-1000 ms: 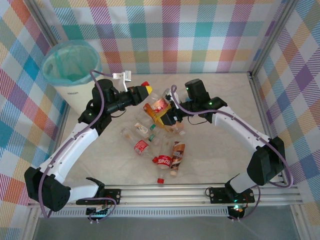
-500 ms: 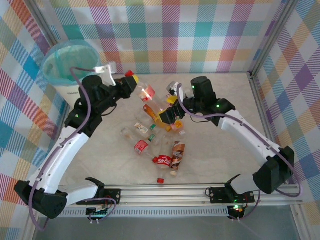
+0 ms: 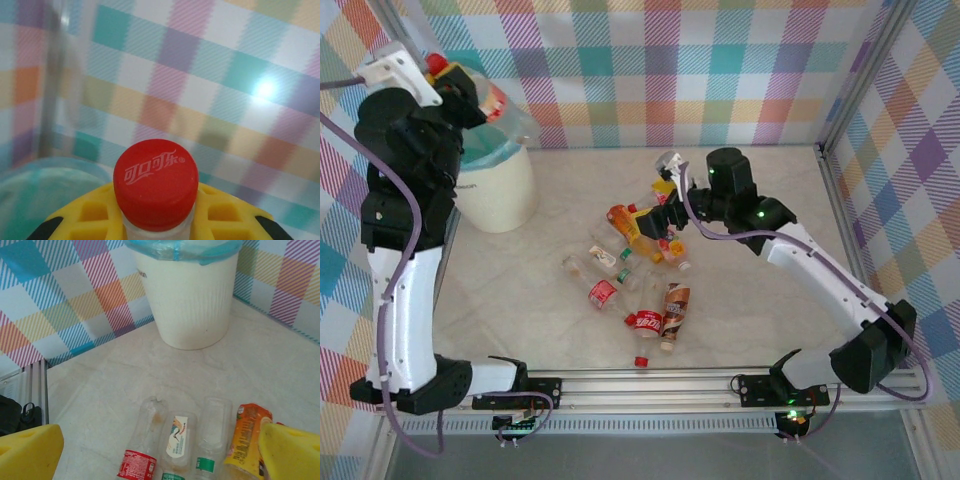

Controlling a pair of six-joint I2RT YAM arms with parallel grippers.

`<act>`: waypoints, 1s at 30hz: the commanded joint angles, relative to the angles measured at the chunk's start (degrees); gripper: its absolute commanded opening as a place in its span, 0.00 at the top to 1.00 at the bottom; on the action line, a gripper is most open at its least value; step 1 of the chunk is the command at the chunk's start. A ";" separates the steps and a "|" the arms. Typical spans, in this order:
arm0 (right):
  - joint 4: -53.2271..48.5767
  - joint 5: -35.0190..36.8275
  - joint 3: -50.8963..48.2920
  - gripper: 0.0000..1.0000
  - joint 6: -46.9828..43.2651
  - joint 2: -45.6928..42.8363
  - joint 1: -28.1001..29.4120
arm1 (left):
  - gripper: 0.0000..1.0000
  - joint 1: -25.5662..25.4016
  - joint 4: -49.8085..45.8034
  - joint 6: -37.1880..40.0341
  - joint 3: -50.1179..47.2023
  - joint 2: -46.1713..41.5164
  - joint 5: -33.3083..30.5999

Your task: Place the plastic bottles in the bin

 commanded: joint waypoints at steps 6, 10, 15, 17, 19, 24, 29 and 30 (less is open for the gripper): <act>-0.64 -2.32 4.28 0.00 -0.41 2.41 3.30 | 1.00 12.57 -5.15 6.28 11.99 13.36 -4.34; -0.97 -2.32 3.68 0.00 -0.41 2.82 4.00 | 1.00 18.02 -3.28 2.81 12.84 19.66 2.21; -2.77 -1.51 2.85 0.00 -1.86 2.84 4.21 | 1.00 20.48 -4.83 0.37 16.04 28.17 8.01; -3.45 -0.82 2.05 0.00 -3.00 2.43 4.20 | 1.00 20.47 -5.26 0.39 16.13 30.50 9.00; -4.29 0.14 1.28 0.00 -3.49 2.00 4.22 | 1.00 20.48 -5.72 0.28 16.11 32.46 10.45; -5.53 2.80 -1.62 0.00 -4.54 0.81 4.22 | 1.00 20.45 -7.23 -0.07 16.15 35.92 13.84; -6.46 3.65 -3.10 0.00 -4.73 0.28 4.22 | 1.00 20.47 -9.05 -0.24 16.13 38.02 15.06; -6.46 3.78 -3.28 0.00 -4.72 0.28 4.13 | 1.00 20.48 -9.24 -0.32 16.13 38.20 15.29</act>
